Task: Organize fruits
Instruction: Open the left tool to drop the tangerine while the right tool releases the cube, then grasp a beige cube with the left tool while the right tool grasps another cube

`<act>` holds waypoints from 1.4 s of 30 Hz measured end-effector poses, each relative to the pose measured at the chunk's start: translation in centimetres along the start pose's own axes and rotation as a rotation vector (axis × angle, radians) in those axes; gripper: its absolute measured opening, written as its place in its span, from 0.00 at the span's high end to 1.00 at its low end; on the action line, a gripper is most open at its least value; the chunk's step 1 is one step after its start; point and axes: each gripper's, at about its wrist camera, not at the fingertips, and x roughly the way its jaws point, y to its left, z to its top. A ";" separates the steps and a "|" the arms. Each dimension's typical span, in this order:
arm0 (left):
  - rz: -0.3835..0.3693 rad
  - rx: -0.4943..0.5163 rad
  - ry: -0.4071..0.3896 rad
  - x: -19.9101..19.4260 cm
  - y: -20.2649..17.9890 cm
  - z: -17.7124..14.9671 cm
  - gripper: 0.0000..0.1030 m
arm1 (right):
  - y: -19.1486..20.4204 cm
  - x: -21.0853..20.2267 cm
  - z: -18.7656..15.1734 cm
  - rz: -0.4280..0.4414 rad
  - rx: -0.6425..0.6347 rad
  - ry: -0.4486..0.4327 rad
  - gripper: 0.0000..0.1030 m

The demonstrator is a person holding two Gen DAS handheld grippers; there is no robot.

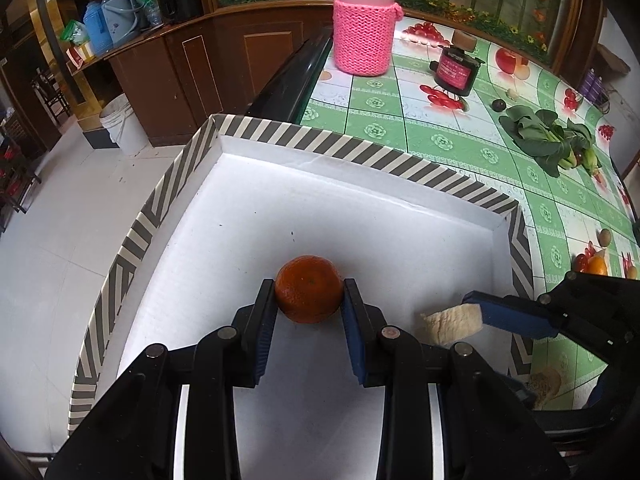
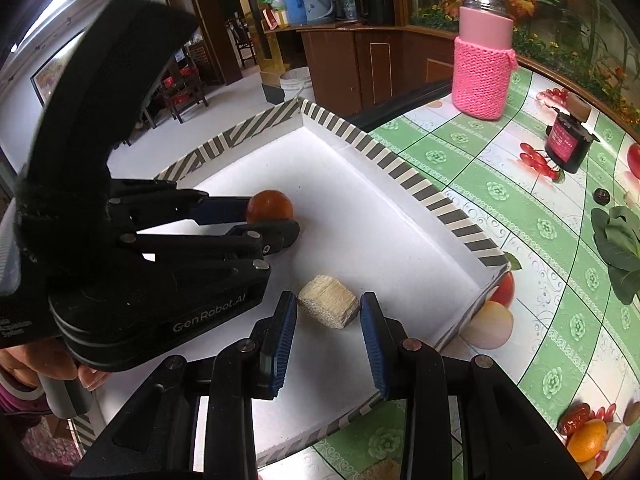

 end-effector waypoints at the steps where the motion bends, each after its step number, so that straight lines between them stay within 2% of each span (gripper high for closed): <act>1: 0.001 0.000 -0.001 0.0 0.0 0.0 0.71 | 0.0 0.1 0.0 -0.001 -0.002 0.004 0.67; 3: 0.004 -0.005 -0.001 0.0 0.1 -0.1 0.70 | 0.1 0.3 -0.2 -0.001 -0.004 0.012 0.66; 5: 0.005 -0.014 -0.001 -0.1 0.2 -0.1 0.61 | 0.2 0.3 -0.3 -0.005 -0.008 0.004 0.65; 7: 0.005 -0.025 -0.010 -0.3 0.4 -0.1 0.41 | 0.0 0.1 -0.4 0.008 0.003 0.000 0.64; 10: 0.000 -0.039 -0.025 -0.9 0.7 -0.2 0.31 | -0.2 -0.8 -0.6 0.007 0.017 -0.012 0.63; 12: 0.000 -0.043 -0.036 -1.4 0.7 -0.2 0.31 | -0.2 -1.8 -0.8 0.012 0.024 -0.032 0.62; 17: -0.025 -0.030 -0.073 -3.3 -0.1 -0.7 0.31 | -0.8 -6.0 -2.1 0.019 0.057 -0.112 0.51; 24: -0.096 0.026 -0.109 -6.0 -2.9 -2.0 0.30 | -3.2 -10.5 -5.5 -0.040 0.118 -0.158 0.50; 34: -0.175 0.156 -0.101 -7.9 -8.9 -4.5 0.30 | -7.1 -13.6 -12.9 -0.123 0.242 -0.136 0.50; 42: -0.188 0.231 -0.080 -7.5 -12.5 -6.1 0.30 | -10.4 -15.5 -18.2 -0.188 0.356 -0.126 0.49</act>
